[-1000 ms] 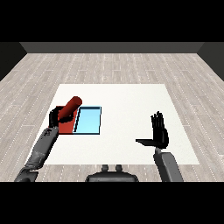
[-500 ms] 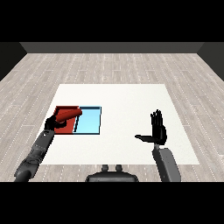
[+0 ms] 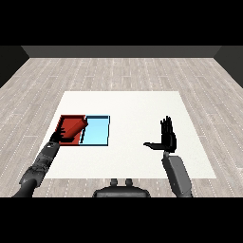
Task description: Pick the red can and put it in the red box
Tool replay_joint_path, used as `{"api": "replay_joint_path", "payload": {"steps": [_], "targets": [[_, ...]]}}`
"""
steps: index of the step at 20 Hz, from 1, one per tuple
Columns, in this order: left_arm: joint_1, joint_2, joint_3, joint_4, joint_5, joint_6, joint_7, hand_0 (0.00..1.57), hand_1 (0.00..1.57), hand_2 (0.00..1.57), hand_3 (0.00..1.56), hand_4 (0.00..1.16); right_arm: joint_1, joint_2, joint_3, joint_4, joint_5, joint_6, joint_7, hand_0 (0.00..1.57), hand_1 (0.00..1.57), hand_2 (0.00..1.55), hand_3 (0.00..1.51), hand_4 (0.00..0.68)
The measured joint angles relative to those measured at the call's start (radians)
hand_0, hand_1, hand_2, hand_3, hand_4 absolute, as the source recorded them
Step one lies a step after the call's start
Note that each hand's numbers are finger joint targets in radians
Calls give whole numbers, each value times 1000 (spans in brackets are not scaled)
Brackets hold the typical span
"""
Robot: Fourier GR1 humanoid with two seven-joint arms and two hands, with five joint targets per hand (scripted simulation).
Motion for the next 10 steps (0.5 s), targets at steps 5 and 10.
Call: {"api": "replay_joint_path", "payload": {"steps": [5,10], "targets": [[-22,7,126,-42,115,-9,-128,0,0,0,0,0,8,2,-4,3,-9,17,-9,0,0,0,0,0],[-21,-35,279,-190,281,-142,-361,0,0,0,0,0,8,-1,-11,7,-27,45,-20,0,0,0,0,0]]}}
